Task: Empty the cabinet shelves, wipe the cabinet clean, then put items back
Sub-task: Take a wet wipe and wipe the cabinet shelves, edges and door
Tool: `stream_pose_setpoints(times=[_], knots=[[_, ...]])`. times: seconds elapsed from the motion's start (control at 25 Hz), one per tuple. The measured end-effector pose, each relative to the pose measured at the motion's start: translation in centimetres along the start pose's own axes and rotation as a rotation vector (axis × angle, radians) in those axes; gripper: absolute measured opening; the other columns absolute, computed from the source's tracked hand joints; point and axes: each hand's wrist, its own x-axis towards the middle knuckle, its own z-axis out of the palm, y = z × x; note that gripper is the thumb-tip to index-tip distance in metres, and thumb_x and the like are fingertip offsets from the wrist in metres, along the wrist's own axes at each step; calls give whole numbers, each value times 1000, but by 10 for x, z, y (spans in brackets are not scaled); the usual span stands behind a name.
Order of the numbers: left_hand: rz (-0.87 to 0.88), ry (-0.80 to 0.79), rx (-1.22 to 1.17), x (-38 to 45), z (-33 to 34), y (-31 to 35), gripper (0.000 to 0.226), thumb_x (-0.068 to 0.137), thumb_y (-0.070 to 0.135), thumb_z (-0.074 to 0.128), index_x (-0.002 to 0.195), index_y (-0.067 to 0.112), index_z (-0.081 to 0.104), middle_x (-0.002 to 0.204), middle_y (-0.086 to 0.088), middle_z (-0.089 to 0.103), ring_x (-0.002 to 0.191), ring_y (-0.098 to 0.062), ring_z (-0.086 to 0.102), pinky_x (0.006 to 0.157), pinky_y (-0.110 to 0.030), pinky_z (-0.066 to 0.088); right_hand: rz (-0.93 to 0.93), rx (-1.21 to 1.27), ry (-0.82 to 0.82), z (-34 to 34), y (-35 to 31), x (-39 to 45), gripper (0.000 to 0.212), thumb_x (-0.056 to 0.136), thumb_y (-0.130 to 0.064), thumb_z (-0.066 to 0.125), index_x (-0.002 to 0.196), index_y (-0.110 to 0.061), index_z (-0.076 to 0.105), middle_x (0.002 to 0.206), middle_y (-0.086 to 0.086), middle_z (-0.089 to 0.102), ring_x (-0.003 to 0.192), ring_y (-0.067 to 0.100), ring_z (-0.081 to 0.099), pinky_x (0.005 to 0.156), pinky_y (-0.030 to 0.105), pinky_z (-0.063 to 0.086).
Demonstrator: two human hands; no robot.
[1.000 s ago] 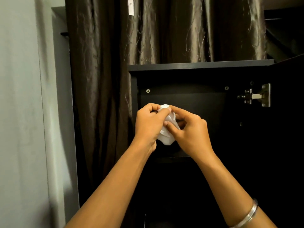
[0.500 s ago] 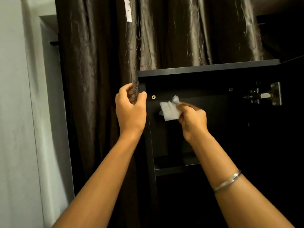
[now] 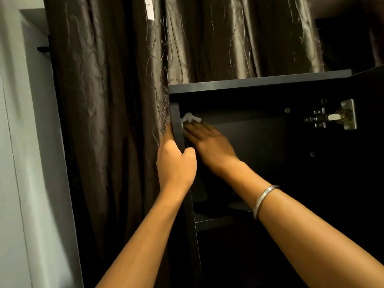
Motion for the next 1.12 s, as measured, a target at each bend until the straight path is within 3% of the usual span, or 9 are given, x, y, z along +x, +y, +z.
stream_pose_setpoints(times=[0.2, 0.24, 0.44, 0.52, 0.68, 0.76, 0.88, 1.04, 1.12], knots=[[-51, 23, -49, -6, 5, 2, 78, 78, 10, 53, 146, 45, 36, 134, 7, 60, 106, -29, 67, 84, -52, 60, 627, -102, 73, -4, 54, -16, 63, 102, -30, 35, 156, -5, 14, 163, 19, 12, 152, 32, 9, 122, 43, 1], [-54, 20, -49, -6, 5, 1, 79, 76, 11, 52, 145, 44, 36, 133, 5, 61, 106, -29, 67, 85, -53, 59, 638, -86, 64, -2, 47, -14, 65, 102, -31, 35, 156, -3, 11, 163, 22, 8, 152, 34, 5, 122, 42, -2], [-90, 30, -18, -4, 4, 6, 82, 78, -1, 57, 151, 31, 38, 139, 2, 58, 122, -18, 59, 102, -45, 52, 13, -36, -59, 17, -11, -4, 61, 106, -27, 29, 157, -12, -1, 165, 8, -8, 152, 22, -11, 119, 32, -13], [-92, 26, -26, -6, 3, 7, 81, 80, -2, 57, 151, 31, 37, 139, 4, 57, 124, -17, 57, 103, -43, 51, -25, -167, -36, 14, 11, -11, 61, 106, -33, 25, 157, -14, -2, 165, 5, -6, 152, 20, -9, 120, 36, -10], [-93, 18, -10, -5, 5, 3, 81, 82, -1, 57, 152, 32, 33, 141, -1, 55, 122, -24, 59, 98, -46, 55, 632, -164, 25, 8, 89, -39, 69, 103, -44, 23, 157, -5, 5, 164, 17, 2, 152, 29, 0, 121, 49, -2], [-79, 26, -4, -6, 6, 3, 81, 81, 1, 57, 152, 32, 33, 139, -4, 57, 120, -28, 60, 96, -49, 56, 784, -119, 47, 9, 94, -38, 71, 101, -43, 17, 155, 2, 9, 162, 24, 5, 151, 35, 4, 122, 50, 3], [-89, 25, -5, -5, 5, 2, 79, 78, 0, 56, 149, 32, 39, 129, -5, 63, 111, -26, 64, 92, -50, 57, 438, -9, 79, 22, 46, -18, 68, 100, -35, 29, 155, 0, 9, 162, 24, 7, 151, 36, 4, 123, 44, 2], [-75, 26, -17, -4, 3, 1, 73, 77, 6, 57, 146, 26, 44, 128, -6, 64, 115, -26, 64, 95, -50, 55, -213, -121, -118, 32, 12, -27, 73, 99, -26, 44, 156, -10, 2, 164, 9, -5, 146, 18, -17, 120, 33, -11], [-53, 19, -28, -5, 3, 3, 70, 80, 4, 56, 146, 26, 45, 129, -2, 63, 116, -20, 63, 97, -45, 55, -399, -255, -74, 31, 35, -35, 65, 100, -33, 36, 155, -13, 9, 162, 8, 4, 150, 21, 1, 121, 39, 0]])
